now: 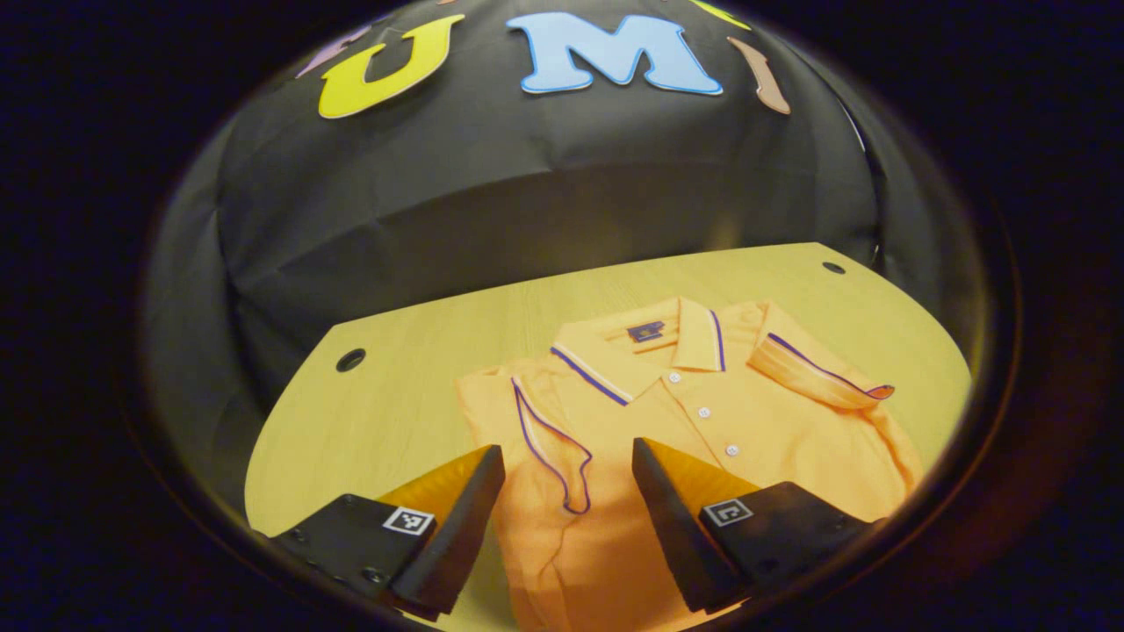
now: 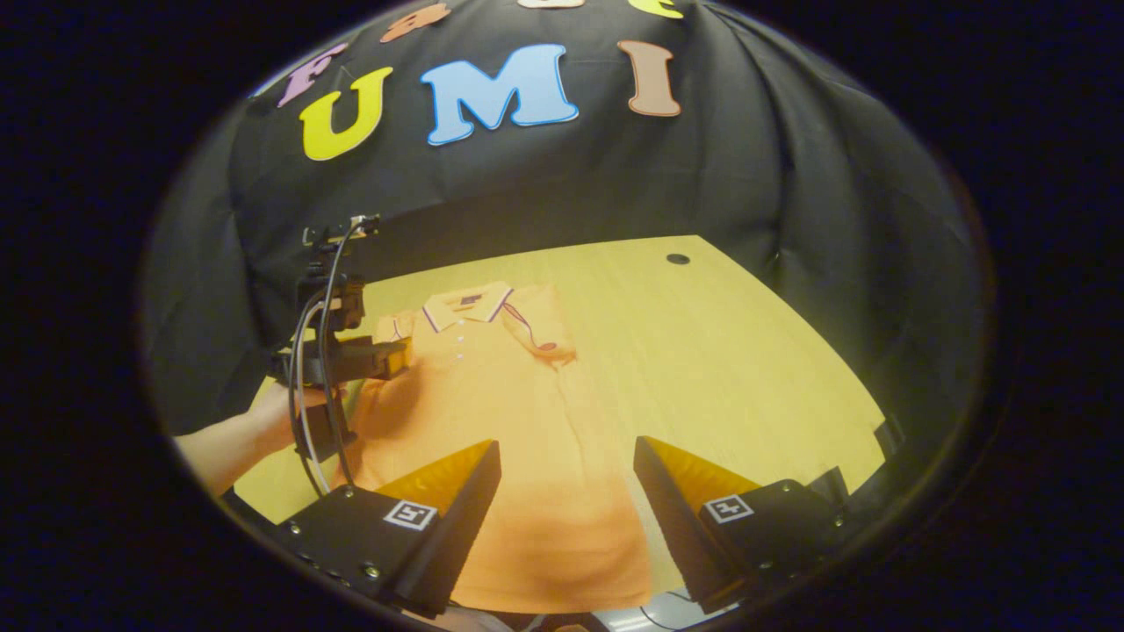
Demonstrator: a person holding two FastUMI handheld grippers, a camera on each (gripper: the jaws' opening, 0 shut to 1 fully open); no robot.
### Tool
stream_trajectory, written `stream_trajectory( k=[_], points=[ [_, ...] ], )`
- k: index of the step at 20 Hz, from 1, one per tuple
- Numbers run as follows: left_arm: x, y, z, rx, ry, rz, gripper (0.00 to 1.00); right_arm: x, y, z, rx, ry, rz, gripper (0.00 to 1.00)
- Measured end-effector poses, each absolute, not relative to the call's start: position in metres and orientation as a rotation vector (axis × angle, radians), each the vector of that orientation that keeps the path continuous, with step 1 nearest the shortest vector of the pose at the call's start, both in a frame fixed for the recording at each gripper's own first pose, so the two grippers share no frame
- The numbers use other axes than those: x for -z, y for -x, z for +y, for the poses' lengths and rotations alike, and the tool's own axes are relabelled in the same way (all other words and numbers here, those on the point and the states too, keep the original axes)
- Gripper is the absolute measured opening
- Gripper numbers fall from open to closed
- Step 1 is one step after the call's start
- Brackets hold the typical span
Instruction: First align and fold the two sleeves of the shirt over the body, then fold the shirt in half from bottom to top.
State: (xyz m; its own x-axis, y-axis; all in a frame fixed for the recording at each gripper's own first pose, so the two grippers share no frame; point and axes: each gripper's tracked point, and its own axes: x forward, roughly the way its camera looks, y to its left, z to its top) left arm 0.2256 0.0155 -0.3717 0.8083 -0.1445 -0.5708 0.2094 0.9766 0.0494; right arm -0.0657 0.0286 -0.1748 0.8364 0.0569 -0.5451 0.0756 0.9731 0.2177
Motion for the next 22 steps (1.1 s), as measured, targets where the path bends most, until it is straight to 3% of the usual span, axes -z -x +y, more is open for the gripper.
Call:
stream_trajectory(
  k=[6,7,8,14,15,16,17,22],
  points=[
    [0.365,-0.115,0.035,0.245,-0.101,0.67,1.0,0.219,0.091,0.029,-0.063,-0.193,0.635,0.94],
    [0.365,-0.094,0.04,0.249,-0.106,0.683,0.96,0.227,0.096,0.028,-0.071,-0.187,0.648,0.94],
    [0.367,-0.072,0.042,0.255,-0.104,0.699,1.0,0.235,0.1,0.028,-0.077,-0.181,0.661,0.94],
    [0.38,0.05,0.07,0.237,-0.038,0.813,1.0,0.271,0.133,0.03,-0.092,-0.216,0.74,0.95],
    [0.38,0.063,0.076,0.225,-0.025,0.821,0.97,0.275,0.139,0.03,-0.089,-0.227,0.751,0.95],
    [0.38,0.075,0.078,0.219,-0.011,0.829,1.0,0.279,0.144,0.03,-0.087,-0.232,0.76,0.95],
    [0.38,0.087,0.081,0.218,0.0,0.838,0.97,0.283,0.148,0.029,-0.085,-0.23,0.768,0.95],
    [0.383,0.133,0.09,0.209,0.022,0.857,0.97,0.298,0.158,0.029,-0.095,-0.188,0.791,0.95]
  ],
)
